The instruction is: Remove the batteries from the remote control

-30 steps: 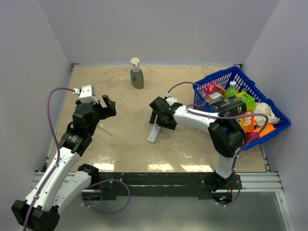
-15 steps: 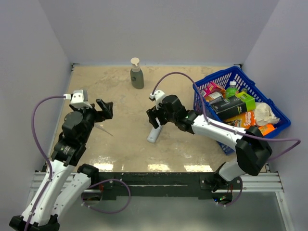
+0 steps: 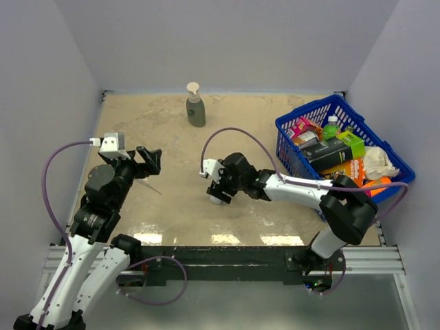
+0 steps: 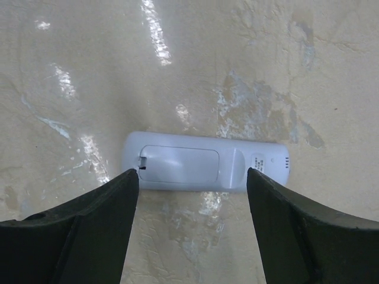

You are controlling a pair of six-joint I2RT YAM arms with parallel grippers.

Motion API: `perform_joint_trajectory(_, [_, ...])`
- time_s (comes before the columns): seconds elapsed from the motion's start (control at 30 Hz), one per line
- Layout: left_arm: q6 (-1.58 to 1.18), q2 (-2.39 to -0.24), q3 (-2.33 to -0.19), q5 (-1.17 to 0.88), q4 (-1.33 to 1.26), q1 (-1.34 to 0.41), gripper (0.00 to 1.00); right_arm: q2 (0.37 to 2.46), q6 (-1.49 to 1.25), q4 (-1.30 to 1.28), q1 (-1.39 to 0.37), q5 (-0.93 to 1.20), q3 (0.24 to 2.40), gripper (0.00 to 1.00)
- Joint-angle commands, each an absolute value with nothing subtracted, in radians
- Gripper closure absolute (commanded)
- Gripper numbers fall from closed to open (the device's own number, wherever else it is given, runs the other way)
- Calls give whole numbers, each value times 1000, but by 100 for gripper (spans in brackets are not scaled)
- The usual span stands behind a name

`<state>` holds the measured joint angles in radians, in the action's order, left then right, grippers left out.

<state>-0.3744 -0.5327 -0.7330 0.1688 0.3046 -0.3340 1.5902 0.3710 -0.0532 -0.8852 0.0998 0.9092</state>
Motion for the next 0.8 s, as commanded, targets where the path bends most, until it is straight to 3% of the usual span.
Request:
perform_joint_trajectory(0.0, [-357,-525,-735,195,301,-330,5,1575,420,46,-937,65,882,25])
perform_joint_trajectory(0.77, [-359,-541,-738,201,313,-331,5,1621,474,74,-999,-63,862,29])
